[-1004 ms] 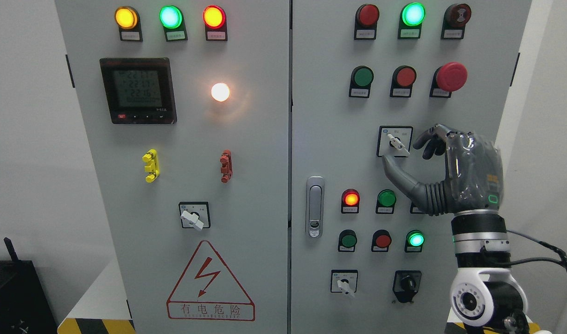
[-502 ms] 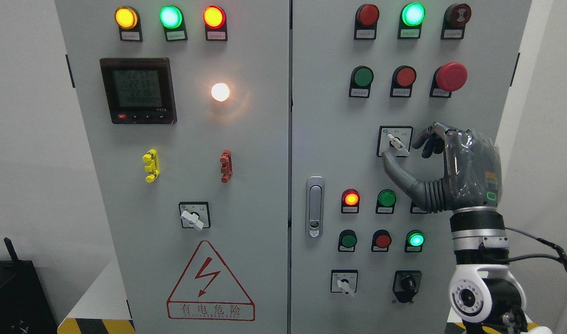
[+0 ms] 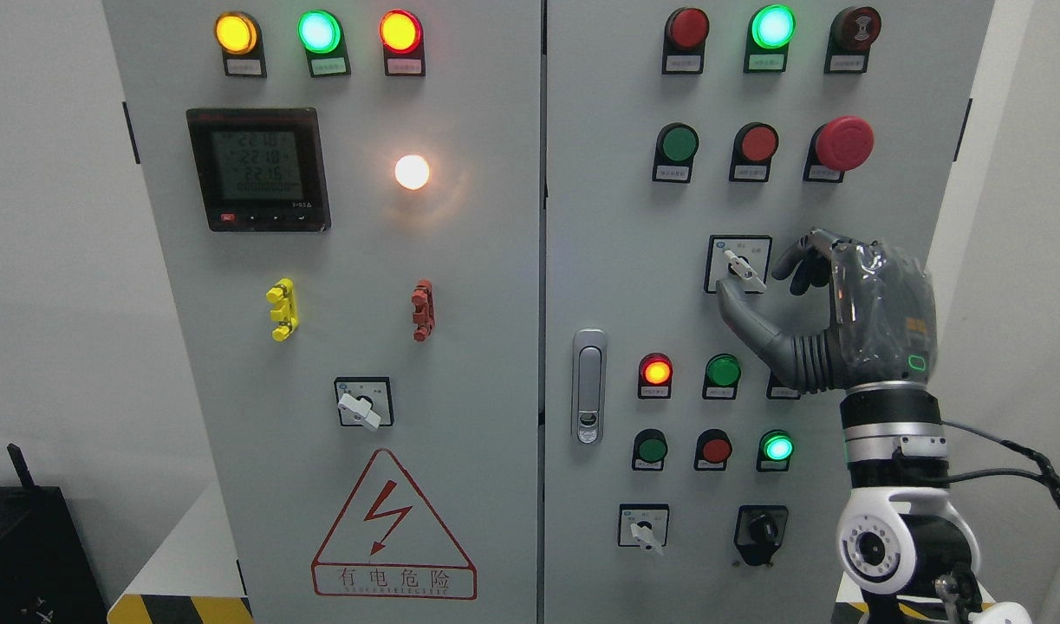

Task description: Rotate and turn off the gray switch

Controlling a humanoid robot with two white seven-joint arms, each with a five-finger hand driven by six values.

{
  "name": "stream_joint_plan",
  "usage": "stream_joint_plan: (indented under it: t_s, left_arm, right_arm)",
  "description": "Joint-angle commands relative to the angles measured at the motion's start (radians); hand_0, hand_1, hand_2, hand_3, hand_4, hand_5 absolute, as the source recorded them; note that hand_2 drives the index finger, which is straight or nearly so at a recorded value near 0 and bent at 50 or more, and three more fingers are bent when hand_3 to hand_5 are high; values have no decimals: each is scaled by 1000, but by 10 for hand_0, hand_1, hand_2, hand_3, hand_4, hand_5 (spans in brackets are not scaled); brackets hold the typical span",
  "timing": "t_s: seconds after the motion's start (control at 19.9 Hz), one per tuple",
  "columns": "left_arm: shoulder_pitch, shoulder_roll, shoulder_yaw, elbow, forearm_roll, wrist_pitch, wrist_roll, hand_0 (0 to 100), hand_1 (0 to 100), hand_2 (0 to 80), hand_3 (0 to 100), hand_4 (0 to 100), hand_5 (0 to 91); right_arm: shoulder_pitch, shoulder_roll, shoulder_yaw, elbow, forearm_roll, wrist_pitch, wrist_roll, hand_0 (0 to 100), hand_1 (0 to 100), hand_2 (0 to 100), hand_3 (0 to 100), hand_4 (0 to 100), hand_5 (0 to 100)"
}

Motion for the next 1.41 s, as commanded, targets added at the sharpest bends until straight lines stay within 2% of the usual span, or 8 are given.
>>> stream_joint_plan:
  t_s: [0.0, 0.6, 1.05, 1.35]
  left_arm:
    - [0, 0, 32, 0, 0, 0, 0, 120, 389, 0, 0, 0, 0]
    - [0, 0, 32, 0, 0, 0, 0, 120, 389, 0, 0, 0, 0]
    - [0, 0, 32, 0, 0, 0, 0, 120, 389, 0, 0, 0, 0]
    - [0, 2, 32, 0, 0, 0, 0, 120, 389, 0, 0, 0, 0]
  right_arm:
    - [-6, 0, 6, 14, -1, 2, 0, 77, 337, 618, 792, 775, 918]
    - [-16, 0, 18, 23, -1, 5, 0, 88, 355, 643, 802, 785, 922]
    - [-19, 0, 20, 26, -2, 8, 0, 223, 365, 648, 819, 786, 924]
    - [-22, 0, 20, 26, 1, 8, 9, 248, 376, 659, 827, 794, 930]
